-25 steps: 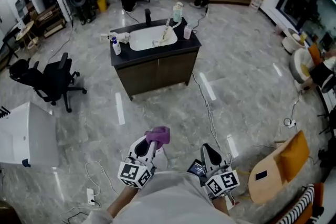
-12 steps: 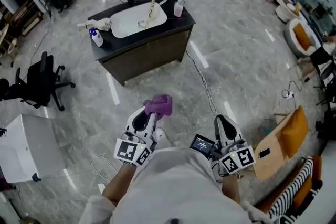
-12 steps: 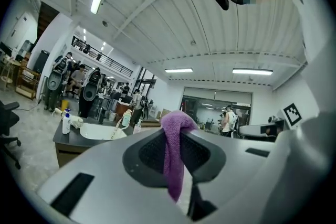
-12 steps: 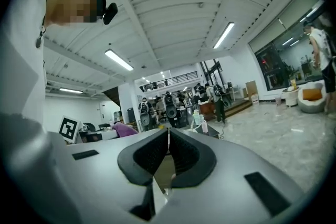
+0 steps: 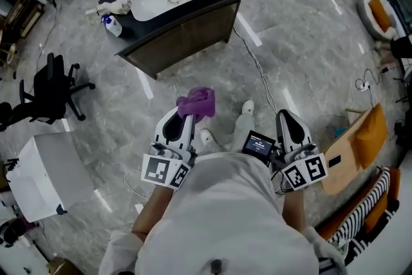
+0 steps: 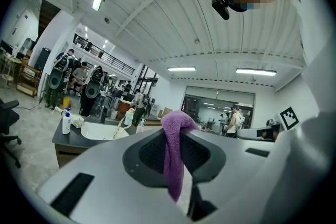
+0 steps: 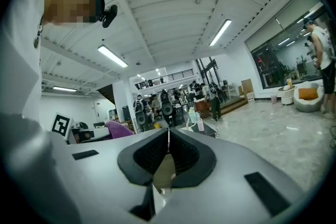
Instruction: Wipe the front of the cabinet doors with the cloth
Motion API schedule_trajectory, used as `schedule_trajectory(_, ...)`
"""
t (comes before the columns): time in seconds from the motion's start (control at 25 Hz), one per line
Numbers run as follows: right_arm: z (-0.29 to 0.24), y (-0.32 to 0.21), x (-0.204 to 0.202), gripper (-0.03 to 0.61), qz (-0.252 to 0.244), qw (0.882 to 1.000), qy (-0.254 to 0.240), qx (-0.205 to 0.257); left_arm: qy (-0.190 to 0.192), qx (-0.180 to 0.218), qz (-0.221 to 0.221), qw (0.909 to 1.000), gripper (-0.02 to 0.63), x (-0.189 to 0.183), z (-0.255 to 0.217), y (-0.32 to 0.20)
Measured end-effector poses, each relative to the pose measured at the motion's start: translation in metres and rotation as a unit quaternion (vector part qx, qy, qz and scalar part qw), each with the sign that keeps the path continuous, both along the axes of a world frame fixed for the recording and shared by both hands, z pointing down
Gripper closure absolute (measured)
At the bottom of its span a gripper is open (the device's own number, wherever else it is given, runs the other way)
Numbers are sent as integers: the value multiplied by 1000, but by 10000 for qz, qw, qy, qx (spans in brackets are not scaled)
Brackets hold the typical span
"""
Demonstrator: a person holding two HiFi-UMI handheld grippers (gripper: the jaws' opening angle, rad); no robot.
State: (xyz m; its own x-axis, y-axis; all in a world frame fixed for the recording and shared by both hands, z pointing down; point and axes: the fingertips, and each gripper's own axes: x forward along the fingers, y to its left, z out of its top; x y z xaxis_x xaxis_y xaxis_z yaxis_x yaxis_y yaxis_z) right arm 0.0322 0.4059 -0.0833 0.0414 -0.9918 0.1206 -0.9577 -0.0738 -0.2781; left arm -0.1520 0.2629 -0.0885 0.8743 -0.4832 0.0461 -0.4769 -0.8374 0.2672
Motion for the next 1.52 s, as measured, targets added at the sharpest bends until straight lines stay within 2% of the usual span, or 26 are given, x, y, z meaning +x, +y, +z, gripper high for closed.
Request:
schedule_trajectory(0.28, 0, -35, 31, 551, -409, 9991, -37, 97, -32, 161, -491, 9987, 568, 13, -8, -23)
schedule_trajectory(0.48, 1, -81, 63, 551, -1002, 9949, 25, 142, -141, 11, -1084, 9940, 568, 33, 0, -43)
schedule_trajectory(0.72, 9, -127, 120, 551, -1486, 9885, -221, 156, -284, 26, -1446, 9891, 568, 96, 1, -66)
schedule_trajectory(1.0, 10, -169, 181, 551, -2082, 9777, -171, 221, -44, -21, -1941, 9810, 568, 160, -3, -83)
schedule_trajectory(1.12, 10, -185, 200, 551, -2154, 9761, -150, 229, -95, -65, -2030, 9791, 568, 173, 2, -91)
schedule_trajectory(1.28, 18, -205, 212, 551, -2097, 9769, -374, 168, -195, 1, -2092, 9777, 568, 175, 2, -117)
schedule_trajectory(1.52, 12, -236, 198, 551, -2112, 9770, -261, 147, -111, -97, -1866, 9823, 568, 175, 10, -162)
